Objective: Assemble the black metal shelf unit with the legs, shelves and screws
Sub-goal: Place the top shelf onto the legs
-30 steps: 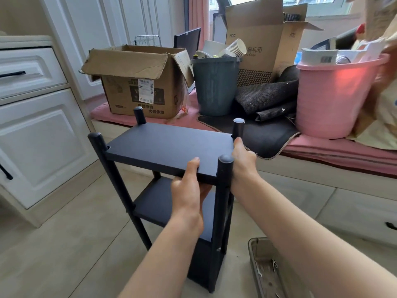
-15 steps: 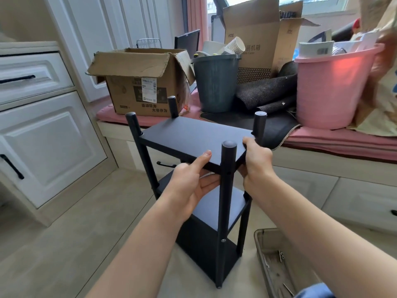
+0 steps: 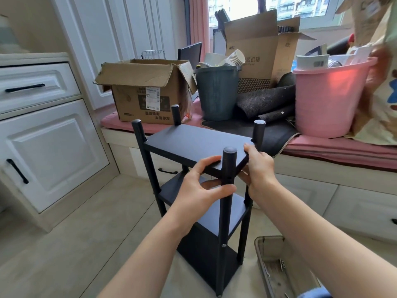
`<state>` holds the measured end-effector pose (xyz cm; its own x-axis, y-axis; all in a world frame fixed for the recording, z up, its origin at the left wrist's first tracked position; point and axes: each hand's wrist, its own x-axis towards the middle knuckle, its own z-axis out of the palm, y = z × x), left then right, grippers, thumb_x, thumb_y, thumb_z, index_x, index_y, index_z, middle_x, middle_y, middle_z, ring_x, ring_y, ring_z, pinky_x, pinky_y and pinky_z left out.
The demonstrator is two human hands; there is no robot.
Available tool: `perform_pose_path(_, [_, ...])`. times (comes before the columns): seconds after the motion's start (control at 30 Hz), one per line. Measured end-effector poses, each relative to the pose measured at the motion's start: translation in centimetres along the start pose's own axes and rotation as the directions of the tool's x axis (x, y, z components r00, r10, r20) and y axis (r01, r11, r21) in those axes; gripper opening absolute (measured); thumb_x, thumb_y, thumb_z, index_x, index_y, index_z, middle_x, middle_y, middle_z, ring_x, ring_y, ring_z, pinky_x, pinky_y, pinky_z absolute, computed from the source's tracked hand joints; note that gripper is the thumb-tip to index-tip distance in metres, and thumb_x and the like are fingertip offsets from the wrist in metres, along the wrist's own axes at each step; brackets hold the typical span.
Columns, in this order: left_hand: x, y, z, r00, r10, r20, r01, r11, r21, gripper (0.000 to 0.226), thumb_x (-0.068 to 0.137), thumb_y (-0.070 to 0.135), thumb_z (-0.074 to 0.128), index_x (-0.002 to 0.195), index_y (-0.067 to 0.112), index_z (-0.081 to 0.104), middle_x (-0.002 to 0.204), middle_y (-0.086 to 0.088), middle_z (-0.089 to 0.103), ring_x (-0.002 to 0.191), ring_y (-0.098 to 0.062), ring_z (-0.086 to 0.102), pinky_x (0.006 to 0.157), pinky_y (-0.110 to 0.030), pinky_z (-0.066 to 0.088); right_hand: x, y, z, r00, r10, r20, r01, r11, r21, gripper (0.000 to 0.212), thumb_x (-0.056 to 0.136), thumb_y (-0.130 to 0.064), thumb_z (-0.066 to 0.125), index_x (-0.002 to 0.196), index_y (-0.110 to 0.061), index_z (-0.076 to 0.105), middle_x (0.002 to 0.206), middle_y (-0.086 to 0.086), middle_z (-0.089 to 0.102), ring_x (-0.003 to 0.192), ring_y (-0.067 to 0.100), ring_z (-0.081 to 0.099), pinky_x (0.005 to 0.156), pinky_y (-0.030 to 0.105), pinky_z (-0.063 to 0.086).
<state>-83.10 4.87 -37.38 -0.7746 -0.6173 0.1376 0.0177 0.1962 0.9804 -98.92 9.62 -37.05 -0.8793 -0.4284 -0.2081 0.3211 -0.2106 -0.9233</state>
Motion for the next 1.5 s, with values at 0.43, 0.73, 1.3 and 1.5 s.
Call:
perform_pose_path(0.43, [0.6, 0.2, 3.4, 0.972, 0.065, -0.226, -0.096, 0.987, -0.13, 0.047, 0.071, -0.002, 0.087, 0.107, 0.021, 0.069, 0.092, 0.002, 0.073, 0.079, -0.005, 0.072, 0.07, -0.012, 0.053, 0.3, -1.0, -2.0, 0.996, 0.011, 0.092, -0.007, 0.999, -0.044, 0.023, 0.098, -0.036, 0.058, 0.101, -0.013, 0.062, 0.086, 0.0, 0.063, 0.075, 0.016, 0.064, 0.06, 0.028, 0.049])
perform_pose_path(0.73, [1.4, 0.0, 4.6, 0.958, 0.091, -0.271, -0.127, 0.985, -0.116, 0.046, 0.071, -0.002, 0.086, 0.105, 0.023, 0.068, 0.093, 0.003, 0.073, 0.084, -0.004, 0.073, 0.072, -0.012, 0.054, 3.9, 2.2, -9.7, 0.989, 0.148, -0.003, -0.146, 0.971, -0.19, 0.028, 0.105, -0.023, 0.04, 0.103, -0.006, 0.063, 0.107, 0.011, 0.065, 0.087, 0.025, 0.068, 0.062, 0.03, 0.055])
perform_pose_path(1.3, [3.4, -0.8, 7.4, 0.926, 0.149, -0.347, -0.204, 0.971, -0.128, 0.046, 0.073, 0.001, 0.085, 0.113, 0.016, 0.067, 0.093, 0.004, 0.072, 0.084, -0.008, 0.072, 0.081, -0.02, 0.056, 9.4, 24.0, -27.2, 0.877, 0.474, -0.075, -0.27, 0.358, -0.894, 0.017, 0.091, -0.004, 0.05, 0.079, -0.006, 0.063, 0.067, 0.009, 0.06, 0.06, 0.023, 0.064, 0.057, 0.027, 0.042])
perform_pose_path(1.5, [3.8, -1.4, 7.6, 0.931, 0.171, -0.324, -0.23, 0.961, -0.154, 0.043, 0.074, 0.002, 0.084, 0.109, 0.018, 0.067, 0.092, 0.003, 0.07, 0.086, -0.011, 0.07, 0.086, -0.027, 0.055, 8.6, 29.6, -29.2, 0.872, 0.466, -0.147, -0.11, -0.106, -0.988, 0.04, 0.099, -0.01, 0.038, 0.139, -0.006, 0.047, 0.139, 0.013, 0.055, 0.126, 0.025, 0.056, 0.098, 0.028, 0.045])
